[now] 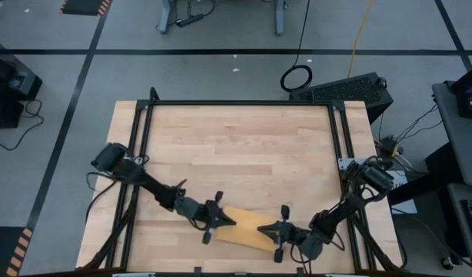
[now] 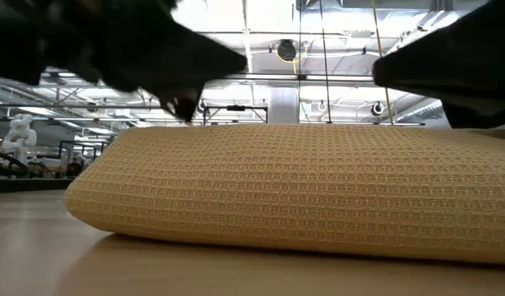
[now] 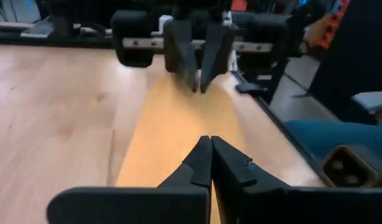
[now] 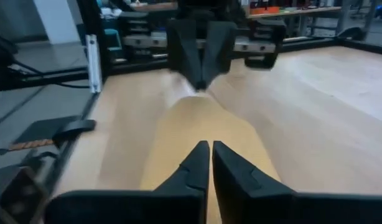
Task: Roll towel
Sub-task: Roll the yellow towel
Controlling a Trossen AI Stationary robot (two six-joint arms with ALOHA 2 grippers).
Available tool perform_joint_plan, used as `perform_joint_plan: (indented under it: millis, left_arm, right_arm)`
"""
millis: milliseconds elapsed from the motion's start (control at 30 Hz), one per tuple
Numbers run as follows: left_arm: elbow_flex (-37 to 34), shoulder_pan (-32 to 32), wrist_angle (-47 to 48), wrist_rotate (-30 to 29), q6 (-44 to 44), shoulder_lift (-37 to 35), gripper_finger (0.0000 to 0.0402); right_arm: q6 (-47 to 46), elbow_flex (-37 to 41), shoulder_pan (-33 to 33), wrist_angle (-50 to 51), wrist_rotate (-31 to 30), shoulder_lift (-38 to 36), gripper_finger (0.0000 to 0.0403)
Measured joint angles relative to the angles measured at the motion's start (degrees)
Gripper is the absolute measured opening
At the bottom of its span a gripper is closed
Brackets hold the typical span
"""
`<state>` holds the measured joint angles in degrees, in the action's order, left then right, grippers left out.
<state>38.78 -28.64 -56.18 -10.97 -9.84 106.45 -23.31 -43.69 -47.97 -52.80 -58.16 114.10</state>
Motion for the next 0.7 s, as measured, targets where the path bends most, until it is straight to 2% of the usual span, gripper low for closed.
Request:
perform_joint_plan:
  millis: [133,200,333,467,700]
  left_arm:
    - [2.93,0.12,-8.74,-0.41,1.24,6.44,0.0006]
    - [4.87,0.4,-11.2,0.83,1.31,9.66,0.0006]
    - [8.14,1.32,-10.58,2.4,0.98,15.22,0.0006]
    - [8.95,2.33,-10.6,2.74,-2.9,19.61,0.0006]
    - [8.75,3.12,-10.94,2.7,-6.2,21.14,0.0006]
  right_arm:
    - [0.01,-1.69,1.4,4.11,0.34,0.0,0.0002]
    - [-2.22,-1.89,2.06,6.35,2.42,-0.09,0.0003]
    - [-6.65,-1.87,2.58,10.83,3.04,-0.04,0.0001]
    - [-10.27,-1.87,2.58,15.59,2.88,-0.04,0.0001]
    - [-17.11,-1.84,2.54,19.13,2.61,3.19,0.0001]
